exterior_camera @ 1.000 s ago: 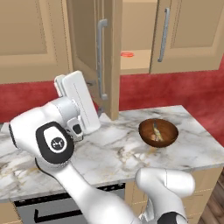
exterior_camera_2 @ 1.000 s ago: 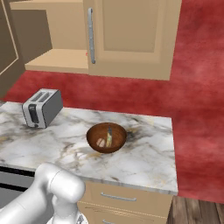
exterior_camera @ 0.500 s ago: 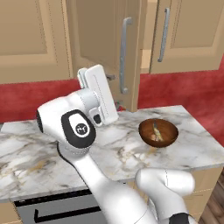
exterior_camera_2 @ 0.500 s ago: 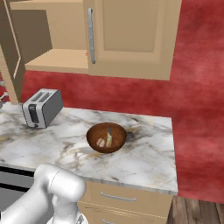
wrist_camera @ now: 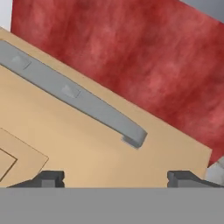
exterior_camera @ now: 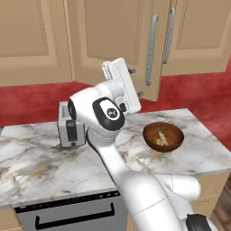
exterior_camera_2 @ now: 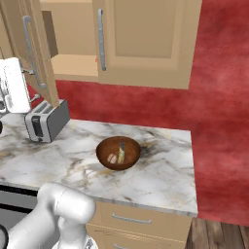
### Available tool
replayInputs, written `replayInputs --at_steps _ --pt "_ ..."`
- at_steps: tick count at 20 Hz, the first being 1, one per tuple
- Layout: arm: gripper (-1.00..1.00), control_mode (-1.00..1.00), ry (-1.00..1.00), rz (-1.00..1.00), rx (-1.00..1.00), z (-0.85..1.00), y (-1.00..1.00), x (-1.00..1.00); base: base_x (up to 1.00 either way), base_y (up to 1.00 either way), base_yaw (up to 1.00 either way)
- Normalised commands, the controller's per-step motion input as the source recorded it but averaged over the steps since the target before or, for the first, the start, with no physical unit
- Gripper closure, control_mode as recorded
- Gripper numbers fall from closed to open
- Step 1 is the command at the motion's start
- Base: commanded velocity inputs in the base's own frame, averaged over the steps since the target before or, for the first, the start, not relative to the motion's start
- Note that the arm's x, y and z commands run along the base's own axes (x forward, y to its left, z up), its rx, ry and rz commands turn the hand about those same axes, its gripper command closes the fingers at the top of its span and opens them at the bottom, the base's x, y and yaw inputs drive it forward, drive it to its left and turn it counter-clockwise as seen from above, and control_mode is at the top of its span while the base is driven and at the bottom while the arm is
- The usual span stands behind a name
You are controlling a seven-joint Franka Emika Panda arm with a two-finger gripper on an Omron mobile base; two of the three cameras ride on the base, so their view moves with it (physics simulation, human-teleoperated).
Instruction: Open the cabinet. Pick the tangerine and banana from the cabinet and place them into the bowl. Then close the cabinet.
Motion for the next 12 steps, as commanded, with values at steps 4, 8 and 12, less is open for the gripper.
replayInputs --at_steps 4,8,12 --pt "-1.00 -1.00 0.00 0.01 0.00 0.02 -0.30 0.87 0.00 0.00 0.00" --pt "-1.00 -1.00 -0.03 0.04 0.00 0.00 -0.31 0.83 0.00 0.00 0.00" --pt "-1.00 -1.00 -0.06 0.06 0.00 0.00 -0.34 0.76 0.00 0.00 0.00"
